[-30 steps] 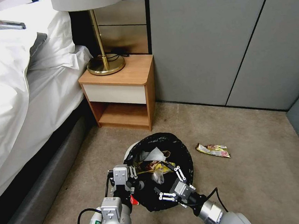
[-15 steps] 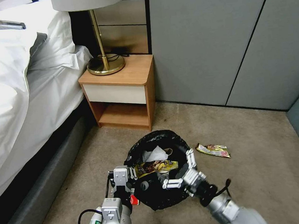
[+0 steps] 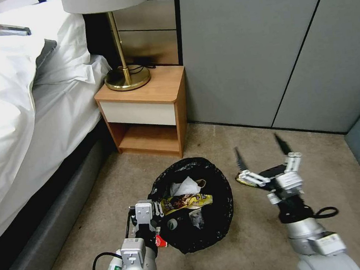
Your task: Pick up the trash bin, then pick up the garbage from the floor and place it into the trash bin.
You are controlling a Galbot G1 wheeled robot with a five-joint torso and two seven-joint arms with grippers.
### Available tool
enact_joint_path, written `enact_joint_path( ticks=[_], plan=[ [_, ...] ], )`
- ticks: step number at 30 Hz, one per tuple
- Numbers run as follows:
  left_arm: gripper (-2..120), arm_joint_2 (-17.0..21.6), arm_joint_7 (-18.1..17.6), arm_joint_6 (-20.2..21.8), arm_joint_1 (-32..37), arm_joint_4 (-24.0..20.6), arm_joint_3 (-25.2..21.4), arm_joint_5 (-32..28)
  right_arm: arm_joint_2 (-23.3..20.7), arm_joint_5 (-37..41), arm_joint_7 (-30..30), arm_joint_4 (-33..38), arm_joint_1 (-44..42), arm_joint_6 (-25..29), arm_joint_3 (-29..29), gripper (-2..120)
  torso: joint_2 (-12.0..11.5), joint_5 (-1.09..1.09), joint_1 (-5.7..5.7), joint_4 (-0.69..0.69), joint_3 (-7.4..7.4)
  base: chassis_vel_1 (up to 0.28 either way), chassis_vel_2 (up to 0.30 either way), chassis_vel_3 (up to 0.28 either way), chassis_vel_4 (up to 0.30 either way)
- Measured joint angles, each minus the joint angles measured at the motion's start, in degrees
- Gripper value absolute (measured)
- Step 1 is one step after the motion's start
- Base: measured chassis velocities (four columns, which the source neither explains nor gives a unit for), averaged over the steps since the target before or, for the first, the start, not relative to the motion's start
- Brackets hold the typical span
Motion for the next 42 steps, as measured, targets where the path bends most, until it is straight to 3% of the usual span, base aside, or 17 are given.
enact_joint_path(
  ticks=[19, 42],
  plan=[
    [0, -0.56, -0.27, 0.05, -0.33, 0.16, -1.08, -0.74, 2.84, 0.94, 0.51, -13.37, -0.52, 7.13, 5.23, 100, 0.00, 0.01, 0.00, 0.00, 0.00, 0.000, 0.000, 0.000, 0.000],
    [0, -0.78, -0.27, -0.01, 0.39, -0.23, -0.84, 0.26, 2.79, 1.18, -0.02, -14.27, 0.43, 7.90, 5.48, 100, 0.00, 0.00, 0.00, 0.00, 0.00, 0.000, 0.000, 0.000, 0.000]
  ],
)
